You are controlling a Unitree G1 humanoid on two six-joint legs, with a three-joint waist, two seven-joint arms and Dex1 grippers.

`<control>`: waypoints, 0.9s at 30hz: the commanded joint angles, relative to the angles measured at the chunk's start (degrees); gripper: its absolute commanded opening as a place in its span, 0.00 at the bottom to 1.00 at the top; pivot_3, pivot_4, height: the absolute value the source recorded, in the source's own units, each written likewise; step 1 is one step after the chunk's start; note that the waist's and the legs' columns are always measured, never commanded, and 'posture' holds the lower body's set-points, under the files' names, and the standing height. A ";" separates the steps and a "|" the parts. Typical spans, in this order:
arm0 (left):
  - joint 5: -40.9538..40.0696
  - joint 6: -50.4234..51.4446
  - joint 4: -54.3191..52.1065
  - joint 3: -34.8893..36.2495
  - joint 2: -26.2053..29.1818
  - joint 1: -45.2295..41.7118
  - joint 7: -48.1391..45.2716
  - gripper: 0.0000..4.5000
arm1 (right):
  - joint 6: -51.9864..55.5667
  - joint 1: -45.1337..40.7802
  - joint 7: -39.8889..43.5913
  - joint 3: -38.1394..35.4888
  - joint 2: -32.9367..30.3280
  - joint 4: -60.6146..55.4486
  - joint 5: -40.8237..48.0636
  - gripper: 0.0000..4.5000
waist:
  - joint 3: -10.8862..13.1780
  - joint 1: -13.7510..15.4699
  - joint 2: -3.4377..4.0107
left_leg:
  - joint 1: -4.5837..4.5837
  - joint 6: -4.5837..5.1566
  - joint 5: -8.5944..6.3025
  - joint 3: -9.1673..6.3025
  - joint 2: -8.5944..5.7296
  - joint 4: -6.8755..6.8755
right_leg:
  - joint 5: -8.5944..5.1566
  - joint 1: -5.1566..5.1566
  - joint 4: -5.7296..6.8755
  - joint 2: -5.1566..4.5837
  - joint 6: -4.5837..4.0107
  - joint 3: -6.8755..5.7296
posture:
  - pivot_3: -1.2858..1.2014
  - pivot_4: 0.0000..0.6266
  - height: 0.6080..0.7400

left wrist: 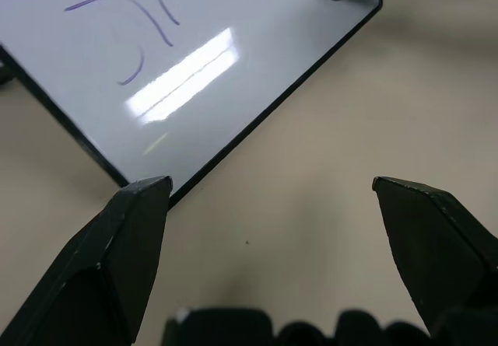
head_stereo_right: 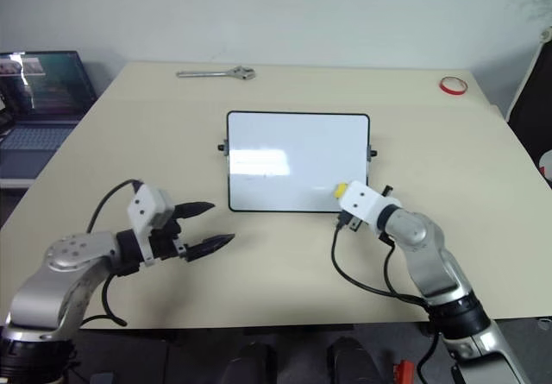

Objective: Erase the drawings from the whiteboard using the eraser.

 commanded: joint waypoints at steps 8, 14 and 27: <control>-5.11 3.51 -0.76 11.86 -0.14 1.06 5.57 1.00 | 5.38 3.83 0.52 -10.92 4.70 -12.89 18.38 0.24 | 0.04 -0.31 0.05 | 0.00 0.00 0.00 -0.05 0.03 -0.07 | 0.00 -0.01 -0.02 -0.02 0.00 -0.03 | 0.52 0.24 1.00; -3.78 1.88 -4.31 11.59 -2.33 4.55 9.03 1.00 | 5.77 8.74 2.43 -9.45 4.77 -18.46 24.71 0.24 | 0.04 -0.14 0.05 | 0.00 0.00 0.00 -0.05 0.06 -0.14 | -0.01 -0.01 -0.06 -0.07 0.00 -0.02 | 0.52 0.24 1.00; -3.79 0.82 -6.95 10.79 -3.06 8.11 10.89 1.00 | -4.12 7.95 1.49 0.26 2.96 -14.94 18.16 0.24 | 0.03 -0.14 0.03 | 0.05 -0.01 0.01 -0.01 0.02 -0.15 | -0.01 0.00 -0.03 -0.05 0.00 -0.01 | 0.52 0.24 1.00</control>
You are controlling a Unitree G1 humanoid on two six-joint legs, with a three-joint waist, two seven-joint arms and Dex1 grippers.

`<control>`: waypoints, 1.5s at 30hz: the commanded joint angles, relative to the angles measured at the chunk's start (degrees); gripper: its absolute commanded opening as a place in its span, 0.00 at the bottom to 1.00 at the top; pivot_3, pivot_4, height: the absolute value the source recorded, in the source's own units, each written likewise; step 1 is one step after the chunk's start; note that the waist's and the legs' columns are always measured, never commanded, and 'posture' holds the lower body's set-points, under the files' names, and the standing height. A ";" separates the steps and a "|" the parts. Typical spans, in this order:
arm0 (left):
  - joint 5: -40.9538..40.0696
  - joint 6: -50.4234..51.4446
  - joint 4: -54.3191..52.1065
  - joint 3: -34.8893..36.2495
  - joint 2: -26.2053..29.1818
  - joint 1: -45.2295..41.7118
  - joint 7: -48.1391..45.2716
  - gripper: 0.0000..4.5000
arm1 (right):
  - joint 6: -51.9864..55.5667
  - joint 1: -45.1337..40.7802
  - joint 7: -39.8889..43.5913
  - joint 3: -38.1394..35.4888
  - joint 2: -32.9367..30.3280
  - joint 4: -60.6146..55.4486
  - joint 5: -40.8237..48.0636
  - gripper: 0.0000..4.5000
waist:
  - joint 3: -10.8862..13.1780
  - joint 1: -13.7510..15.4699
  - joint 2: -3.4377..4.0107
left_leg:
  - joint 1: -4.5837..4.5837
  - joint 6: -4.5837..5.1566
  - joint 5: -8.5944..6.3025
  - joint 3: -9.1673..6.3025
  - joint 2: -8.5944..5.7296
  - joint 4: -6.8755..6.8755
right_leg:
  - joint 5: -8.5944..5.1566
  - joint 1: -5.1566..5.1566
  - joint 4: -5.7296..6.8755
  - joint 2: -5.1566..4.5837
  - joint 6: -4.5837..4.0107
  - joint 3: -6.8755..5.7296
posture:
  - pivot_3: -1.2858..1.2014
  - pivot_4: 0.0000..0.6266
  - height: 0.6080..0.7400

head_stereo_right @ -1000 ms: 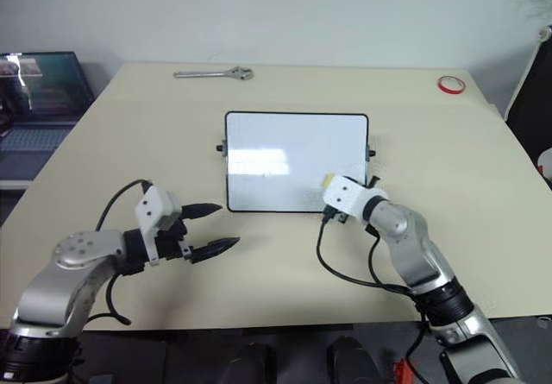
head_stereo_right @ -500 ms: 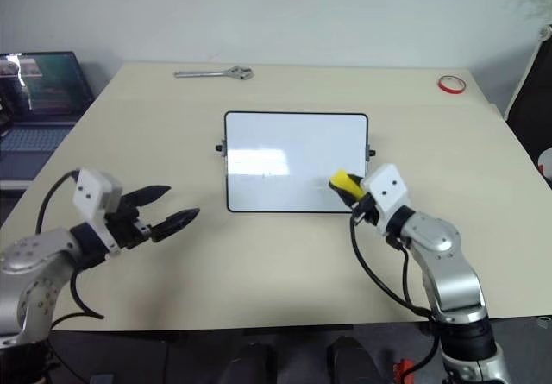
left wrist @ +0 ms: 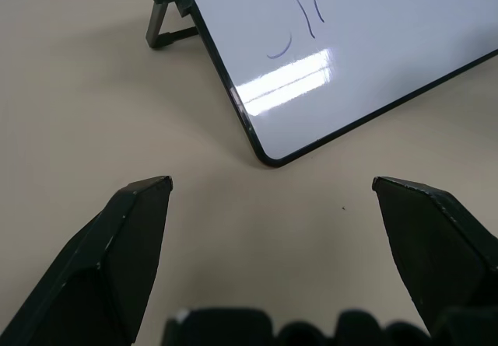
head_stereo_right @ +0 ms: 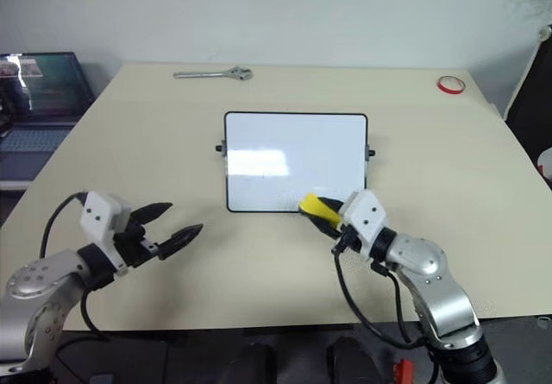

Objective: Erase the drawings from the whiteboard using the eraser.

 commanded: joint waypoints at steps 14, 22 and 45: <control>1.59 -2.72 -0.90 1.50 0.78 0.27 1.06 1.00 | -14.53 -30.15 -4.35 13.85 11.38 33.59 -17.16 0.24 | 0.00 -0.28 -0.01 | -0.03 -0.02 0.00 0.07 0.05 -0.01 | 0.03 -0.07 -0.01 0.02 -0.06 0.02 | 0.52 0.24 1.00; 1.62 -3.43 -1.82 1.69 0.93 1.73 1.07 1.00 | -24.45 -45.54 -9.07 14.22 17.54 63.26 -22.04 0.24 | 0.00 -0.39 0.00 | 0.00 -0.01 0.00 0.05 0.05 -0.01 | 0.04 -0.10 0.06 -0.01 -0.07 -0.02 | 0.52 0.24 1.00; 2.32 -5.34 -0.75 1.34 1.95 2.66 -0.60 1.00 | -33.67 -56.99 -14.20 13.39 22.44 89.71 -27.78 0.24 | -0.01 -0.40 -0.01 | 0.25 -0.03 0.03 0.02 0.04 -0.01 | 0.04 0.01 0.38 -0.01 -0.11 0.02 | 0.52 0.24 1.00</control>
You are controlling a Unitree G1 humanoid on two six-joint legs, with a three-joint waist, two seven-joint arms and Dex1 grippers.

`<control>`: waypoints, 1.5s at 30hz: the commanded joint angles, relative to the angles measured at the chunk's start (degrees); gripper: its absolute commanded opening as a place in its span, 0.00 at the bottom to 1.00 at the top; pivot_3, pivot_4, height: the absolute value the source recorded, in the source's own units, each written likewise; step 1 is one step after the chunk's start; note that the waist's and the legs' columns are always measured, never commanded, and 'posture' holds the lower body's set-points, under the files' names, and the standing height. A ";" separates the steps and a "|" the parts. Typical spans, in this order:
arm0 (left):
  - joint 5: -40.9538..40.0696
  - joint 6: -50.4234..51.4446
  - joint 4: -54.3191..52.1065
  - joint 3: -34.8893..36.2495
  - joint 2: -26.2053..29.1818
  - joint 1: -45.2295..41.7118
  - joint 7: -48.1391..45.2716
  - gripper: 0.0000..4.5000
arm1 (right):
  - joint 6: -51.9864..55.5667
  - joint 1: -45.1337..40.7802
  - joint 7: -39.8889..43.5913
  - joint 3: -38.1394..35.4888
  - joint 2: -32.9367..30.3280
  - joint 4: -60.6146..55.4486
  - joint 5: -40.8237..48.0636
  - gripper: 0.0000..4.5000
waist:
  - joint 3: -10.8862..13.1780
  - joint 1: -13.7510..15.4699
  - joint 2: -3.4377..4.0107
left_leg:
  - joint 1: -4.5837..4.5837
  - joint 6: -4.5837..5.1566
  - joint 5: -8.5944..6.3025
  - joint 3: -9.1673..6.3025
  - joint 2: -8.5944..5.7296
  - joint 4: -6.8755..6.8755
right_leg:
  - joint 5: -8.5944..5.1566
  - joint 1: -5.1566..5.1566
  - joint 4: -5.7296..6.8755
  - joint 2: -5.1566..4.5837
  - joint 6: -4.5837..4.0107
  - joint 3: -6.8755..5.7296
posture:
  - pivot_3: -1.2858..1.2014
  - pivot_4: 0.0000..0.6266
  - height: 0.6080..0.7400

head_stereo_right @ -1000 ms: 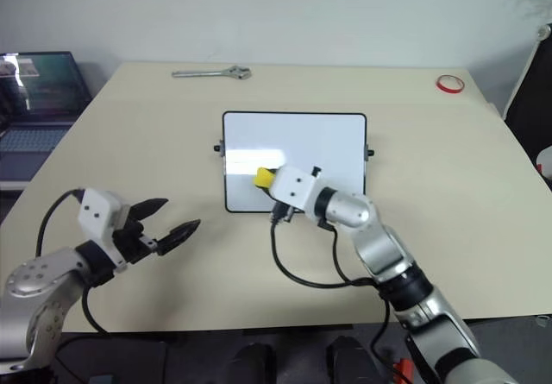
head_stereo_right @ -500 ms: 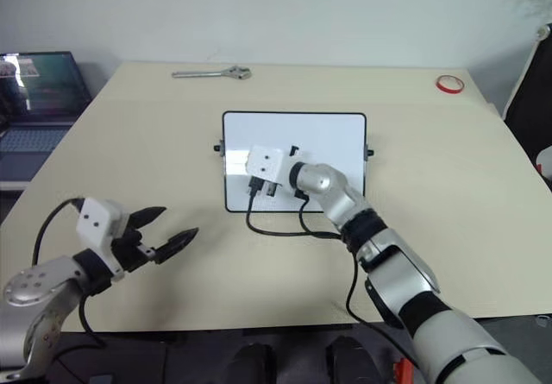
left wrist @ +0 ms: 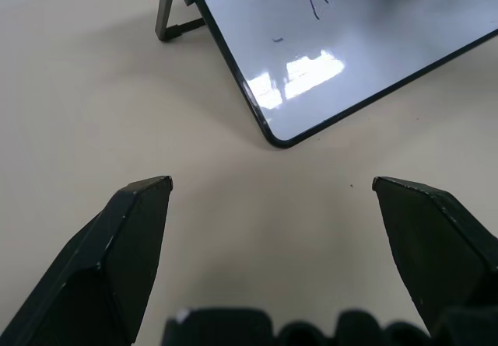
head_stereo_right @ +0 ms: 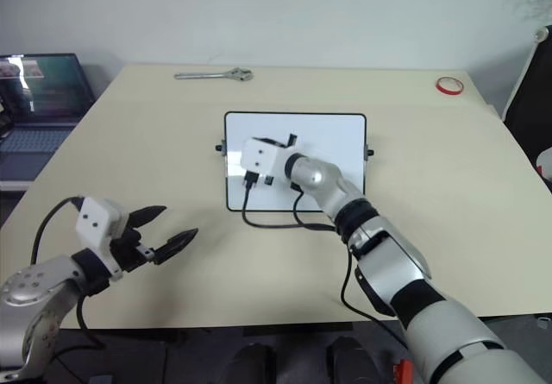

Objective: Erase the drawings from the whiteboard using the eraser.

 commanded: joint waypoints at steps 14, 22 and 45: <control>0.82 -2.45 -0.23 0.91 0.75 0.35 -1.52 1.00 | -1.95 -2.89 -5.53 0.07 1.29 3.21 -4.19 0.24 | 0.01 0.02 0.02 | 0.12 -0.02 0.05 -0.05 -0.04 0.01 | -0.04 -0.01 0.30 0.00 -0.07 0.00 | 0.52 0.24 1.00; 1.12 -3.25 0.05 1.27 0.54 1.22 -1.91 1.00 | -1.86 1.91 12.95 3.62 2.22 2.57 -4.77 0.24 | 0.00 -0.41 0.00 | 0.16 -0.02 0.04 0.09 0.02 -0.16 | -0.09 -0.07 0.24 0.02 -0.13 0.09 | 0.52 0.24 1.00; 1.74 -3.65 1.34 0.00 0.85 -0.62 -3.50 1.00 | 0.01 4.03 8.65 -0.42 -1.16 -1.35 -4.67 0.24 | 0.00 -0.16 0.01 | 0.26 -0.04 0.08 0.05 0.02 -0.22 | -0.11 -0.02 0.33 0.01 -0.17 0.06 | 0.52 0.24 1.00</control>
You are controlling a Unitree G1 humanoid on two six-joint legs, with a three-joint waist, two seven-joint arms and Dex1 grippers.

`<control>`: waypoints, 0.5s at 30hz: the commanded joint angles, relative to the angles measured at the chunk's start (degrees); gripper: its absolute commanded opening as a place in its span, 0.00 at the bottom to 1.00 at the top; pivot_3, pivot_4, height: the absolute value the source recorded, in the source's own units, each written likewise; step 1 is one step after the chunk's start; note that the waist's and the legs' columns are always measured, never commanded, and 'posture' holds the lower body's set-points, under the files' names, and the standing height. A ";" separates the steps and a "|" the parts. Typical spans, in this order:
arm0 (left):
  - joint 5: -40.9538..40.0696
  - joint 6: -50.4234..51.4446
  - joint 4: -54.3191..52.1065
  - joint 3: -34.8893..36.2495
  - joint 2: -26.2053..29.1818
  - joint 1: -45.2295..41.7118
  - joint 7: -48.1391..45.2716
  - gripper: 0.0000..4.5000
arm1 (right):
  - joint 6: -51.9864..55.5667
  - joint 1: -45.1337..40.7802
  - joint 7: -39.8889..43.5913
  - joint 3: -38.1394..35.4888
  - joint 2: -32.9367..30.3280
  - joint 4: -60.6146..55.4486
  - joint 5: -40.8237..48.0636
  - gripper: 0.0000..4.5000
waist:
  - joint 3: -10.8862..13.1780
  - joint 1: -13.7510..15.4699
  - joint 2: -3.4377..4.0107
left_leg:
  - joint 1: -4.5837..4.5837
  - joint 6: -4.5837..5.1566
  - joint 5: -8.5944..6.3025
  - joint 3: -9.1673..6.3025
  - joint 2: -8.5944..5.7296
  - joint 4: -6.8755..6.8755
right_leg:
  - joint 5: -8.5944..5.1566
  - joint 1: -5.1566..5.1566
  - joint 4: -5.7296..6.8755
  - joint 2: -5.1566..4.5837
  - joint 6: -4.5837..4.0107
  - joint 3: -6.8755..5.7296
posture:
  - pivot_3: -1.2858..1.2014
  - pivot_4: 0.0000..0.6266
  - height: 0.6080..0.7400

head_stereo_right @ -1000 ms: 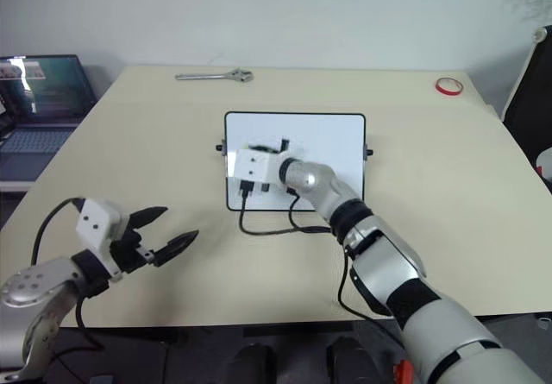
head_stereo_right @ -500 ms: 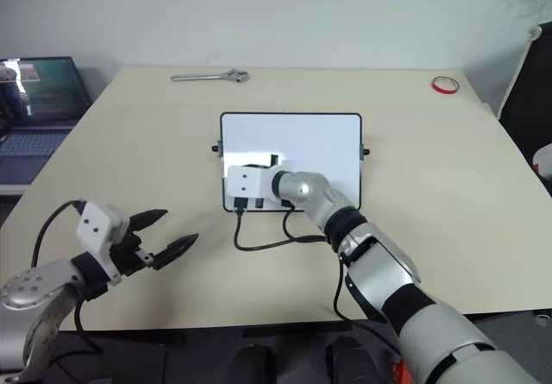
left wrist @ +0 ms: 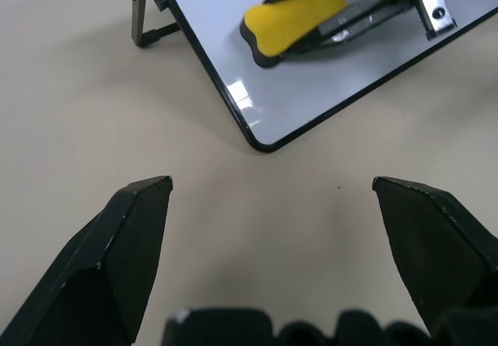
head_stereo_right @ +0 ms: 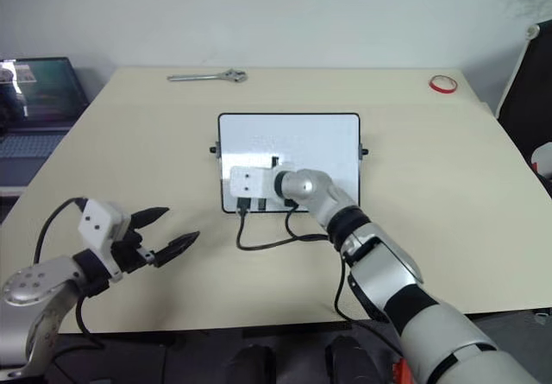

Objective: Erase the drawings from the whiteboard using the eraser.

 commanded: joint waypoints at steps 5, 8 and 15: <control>0.33 -1.83 0.24 0.23 0.72 -0.50 -0.86 1.00 | 0.27 1.16 -12.62 -4.36 -7.56 -0.15 0.24 0.24 | -0.02 1.09 -0.03 | -0.04 -0.01 0.04 -0.10 -0.08 0.06 | 0.00 0.02 0.04 -0.04 0.00 -0.09 | 0.52 0.24 1.00; 0.33 -2.53 1.16 0.04 0.81 -0.72 -1.40 1.00 | -0.12 5.18 -5.28 -1.66 -9.41 -3.21 -0.27 0.24 | -0.08 1.07 -0.12 | -0.01 -0.01 0.04 -0.08 -0.07 0.06 | 0.00 0.06 0.01 -0.04 0.00 -0.08 | 0.52 0.24 1.00; 0.75 -4.05 3.82 -0.96 1.02 -2.31 -2.69 1.00 | 1.84 12.22 0.98 1.35 -12.79 -13.30 -2.17 0.24 | -0.06 0.50 -0.05 | 0.86 0.01 0.03 -0.06 -0.04 -0.08 | -0.06 0.90 -0.27 0.01 -0.02 -0.08 | 0.52 0.24 1.00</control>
